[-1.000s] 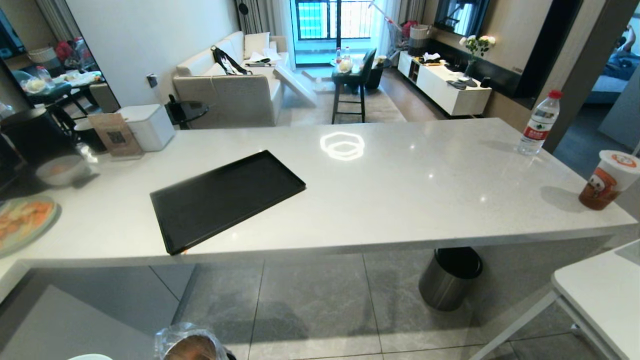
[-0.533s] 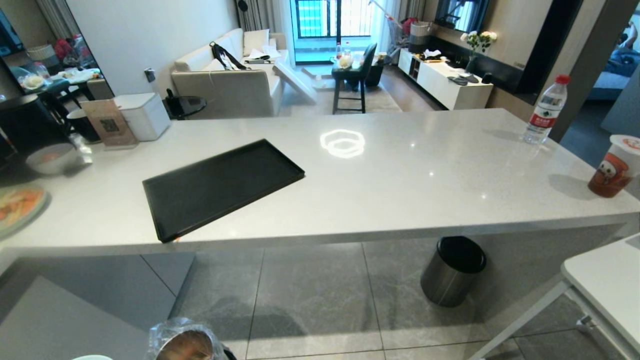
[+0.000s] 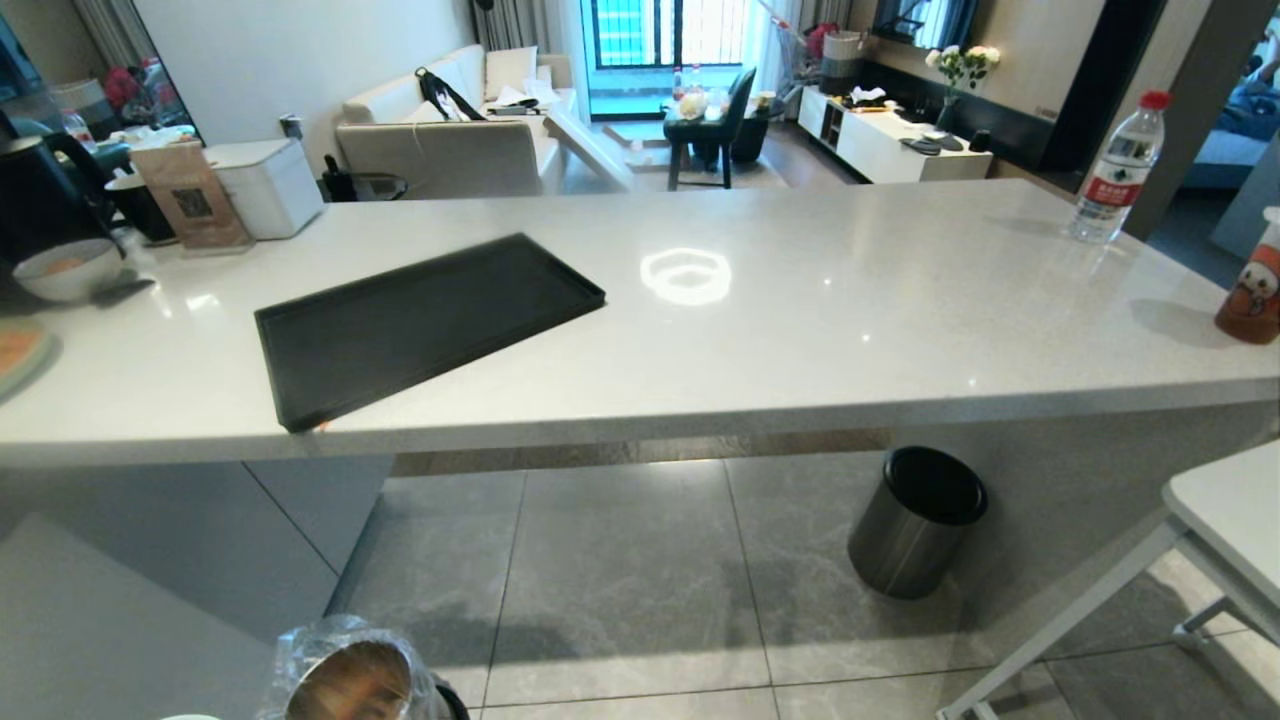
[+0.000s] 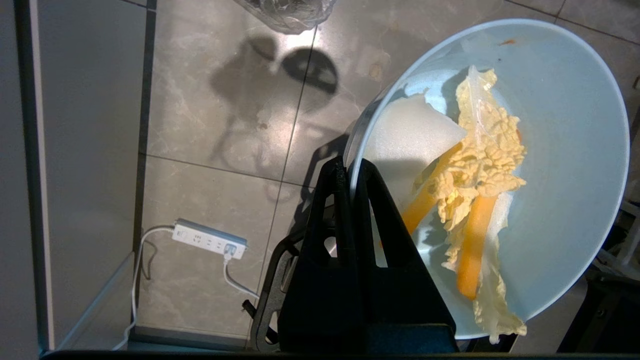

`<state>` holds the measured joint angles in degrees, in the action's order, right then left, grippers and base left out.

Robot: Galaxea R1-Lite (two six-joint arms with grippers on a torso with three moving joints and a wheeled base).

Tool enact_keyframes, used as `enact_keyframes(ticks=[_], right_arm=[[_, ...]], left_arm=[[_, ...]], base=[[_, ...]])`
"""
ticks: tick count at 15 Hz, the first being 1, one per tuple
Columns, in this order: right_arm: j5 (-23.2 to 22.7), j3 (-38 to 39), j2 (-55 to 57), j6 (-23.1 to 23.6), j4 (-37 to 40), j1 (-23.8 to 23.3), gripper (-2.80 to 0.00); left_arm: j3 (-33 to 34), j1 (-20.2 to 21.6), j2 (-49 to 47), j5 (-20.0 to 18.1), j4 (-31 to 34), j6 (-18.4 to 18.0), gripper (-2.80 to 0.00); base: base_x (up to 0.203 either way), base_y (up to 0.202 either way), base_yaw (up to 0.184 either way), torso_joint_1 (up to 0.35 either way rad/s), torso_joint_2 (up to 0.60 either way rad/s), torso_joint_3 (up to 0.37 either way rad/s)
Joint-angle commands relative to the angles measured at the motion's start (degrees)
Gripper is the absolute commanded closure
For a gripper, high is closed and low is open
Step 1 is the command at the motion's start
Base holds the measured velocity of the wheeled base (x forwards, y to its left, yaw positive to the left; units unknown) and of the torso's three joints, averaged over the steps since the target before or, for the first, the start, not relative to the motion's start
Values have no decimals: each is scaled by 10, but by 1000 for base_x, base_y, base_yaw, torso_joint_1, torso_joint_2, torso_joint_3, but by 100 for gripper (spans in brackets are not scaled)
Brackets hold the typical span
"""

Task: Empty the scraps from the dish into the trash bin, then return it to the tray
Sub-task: Move the bowl over the trash can

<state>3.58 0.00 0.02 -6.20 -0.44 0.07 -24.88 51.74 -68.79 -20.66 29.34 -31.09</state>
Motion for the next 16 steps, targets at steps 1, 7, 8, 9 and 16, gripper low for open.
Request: enact_keyframes(ticks=[1, 7, 8, 9, 16], right_arm=[[0, 0, 1, 0, 0, 0, 0], [0, 0, 1, 0, 0, 0, 0], [0, 0, 1, 0, 0, 0, 0], [0, 0, 1, 0, 0, 0, 0], [0, 0, 1, 0, 0, 0, 0]], left_arm=[[0, 0, -1, -2, 2, -1, 0], [0, 0, -1, -2, 2, -1, 0], [0, 1, -1, -2, 2, -1, 0], [0, 1, -1, -1, 2, -1, 0], [0, 1, 0, -1, 2, 0, 0]], base=[[0, 0, 0, -144, 515, 368], [0, 0, 0, -113, 486, 375], [0, 0, 0, -66, 457, 393], [0, 0, 0, -44, 455, 393], [0, 0, 0, -17, 434, 421]])
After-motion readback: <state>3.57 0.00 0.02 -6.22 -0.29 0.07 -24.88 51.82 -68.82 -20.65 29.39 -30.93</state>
